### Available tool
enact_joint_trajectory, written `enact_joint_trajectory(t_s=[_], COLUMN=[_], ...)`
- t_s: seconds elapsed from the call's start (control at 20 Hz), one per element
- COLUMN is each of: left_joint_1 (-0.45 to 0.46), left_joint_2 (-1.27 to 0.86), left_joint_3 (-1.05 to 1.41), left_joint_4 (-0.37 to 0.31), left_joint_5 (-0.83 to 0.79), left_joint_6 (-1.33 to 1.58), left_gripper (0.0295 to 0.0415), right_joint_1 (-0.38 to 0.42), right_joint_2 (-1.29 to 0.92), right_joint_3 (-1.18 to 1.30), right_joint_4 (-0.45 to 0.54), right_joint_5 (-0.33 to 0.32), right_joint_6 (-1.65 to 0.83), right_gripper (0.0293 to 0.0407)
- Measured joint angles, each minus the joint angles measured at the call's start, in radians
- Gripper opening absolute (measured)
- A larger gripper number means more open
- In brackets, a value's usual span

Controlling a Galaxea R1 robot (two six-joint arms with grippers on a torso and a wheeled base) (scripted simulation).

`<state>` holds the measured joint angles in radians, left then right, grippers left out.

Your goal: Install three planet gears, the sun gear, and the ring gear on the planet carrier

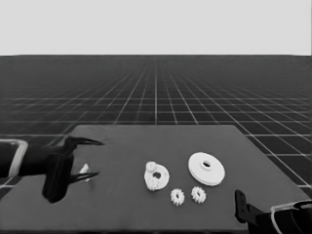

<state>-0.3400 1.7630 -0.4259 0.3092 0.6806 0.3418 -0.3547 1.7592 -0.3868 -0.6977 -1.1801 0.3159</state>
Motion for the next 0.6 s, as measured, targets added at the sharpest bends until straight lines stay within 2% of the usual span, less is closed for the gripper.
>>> enact_joint_trajectory(t_s=[0.05, 0.1, 0.15, 0.25, 0.5, 0.55, 0.6], left_joint_1=[-0.001, -0.001, -0.002, -0.002, -0.002, -0.002, -0.002], left_joint_2=[-0.003, -0.005, -0.007, -0.008, -0.008, -0.008, -0.008], left_joint_3=[0.003, 0.005, 0.006, 0.008, 0.008, 0.008, 0.008], left_joint_4=[0.0, 0.001, 0.001, 0.001, 0.001, 0.001, 0.001], left_joint_5=[-0.002, -0.003, -0.003, -0.004, -0.004, -0.004, -0.004], left_joint_6=[0.004, 0.006, 0.007, 0.008, 0.009, 0.009, 0.009], left_gripper=[0.0385, 0.0385, 0.0385, 0.0385, 0.0385, 0.0385, 0.0385], right_joint_1=[0.199, 0.278, 0.304, 0.317, 0.32, 0.222, 0.158], right_joint_2=[0.255, 0.448, 0.537, 0.608, 0.642, 0.653, 0.664], right_joint_3=[-0.098, -0.246, -0.366, -0.498, -0.573, -0.613, -0.649], right_joint_4=[0.145, 0.284, 0.363, 0.433, 0.467, 0.365, 0.308], right_joint_5=[-0.301, -0.383, -0.385, -0.371, -0.362, -0.342, -0.325], right_joint_6=[0.483, 0.815, 0.965, 1.078, 1.123, 1.1, 1.082], right_gripper=[0.0393, 0.0393, 0.0389, 0.0386, 0.0385, 0.0385, 0.0385])
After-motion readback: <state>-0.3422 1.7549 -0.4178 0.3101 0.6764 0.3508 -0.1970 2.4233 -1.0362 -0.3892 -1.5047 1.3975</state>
